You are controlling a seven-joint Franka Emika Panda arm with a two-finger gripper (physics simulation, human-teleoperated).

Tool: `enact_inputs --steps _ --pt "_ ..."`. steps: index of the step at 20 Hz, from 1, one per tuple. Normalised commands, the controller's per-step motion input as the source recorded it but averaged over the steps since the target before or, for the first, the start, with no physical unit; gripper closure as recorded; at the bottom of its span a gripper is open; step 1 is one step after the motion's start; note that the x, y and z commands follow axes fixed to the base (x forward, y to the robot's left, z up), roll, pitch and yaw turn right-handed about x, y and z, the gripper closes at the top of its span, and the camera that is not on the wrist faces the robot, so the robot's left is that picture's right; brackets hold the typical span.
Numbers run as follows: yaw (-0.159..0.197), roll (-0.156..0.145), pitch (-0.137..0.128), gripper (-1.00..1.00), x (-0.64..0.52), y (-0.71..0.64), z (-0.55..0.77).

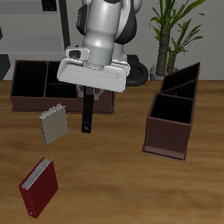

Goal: Place the red mug into the back desk caddy's right compartment and place the black book into the left desk caddy's right compartment

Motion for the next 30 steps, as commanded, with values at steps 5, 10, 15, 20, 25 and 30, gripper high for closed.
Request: enact_inputs --steps 5,10,15,20,25,30 --pt "-0.015 0.022 -0.162 1.0 -0.61 0.65 0.81" --pt "-0.019 0.054 -0.025 1.0 -0.29 0.49 0.28" --pt "-0.039 0.013 0.012 1.0 -0.19 0.45 0.23" --pt "0.004 0.044 -0.004 1.0 -0.2 0.39 0.22" --pt "0.011 0.05 -0.025 1.0 -0.12 0.43 0.28" --pt "0.0 0.031 -0.017 1.0 -0.05 0.37 0.19"
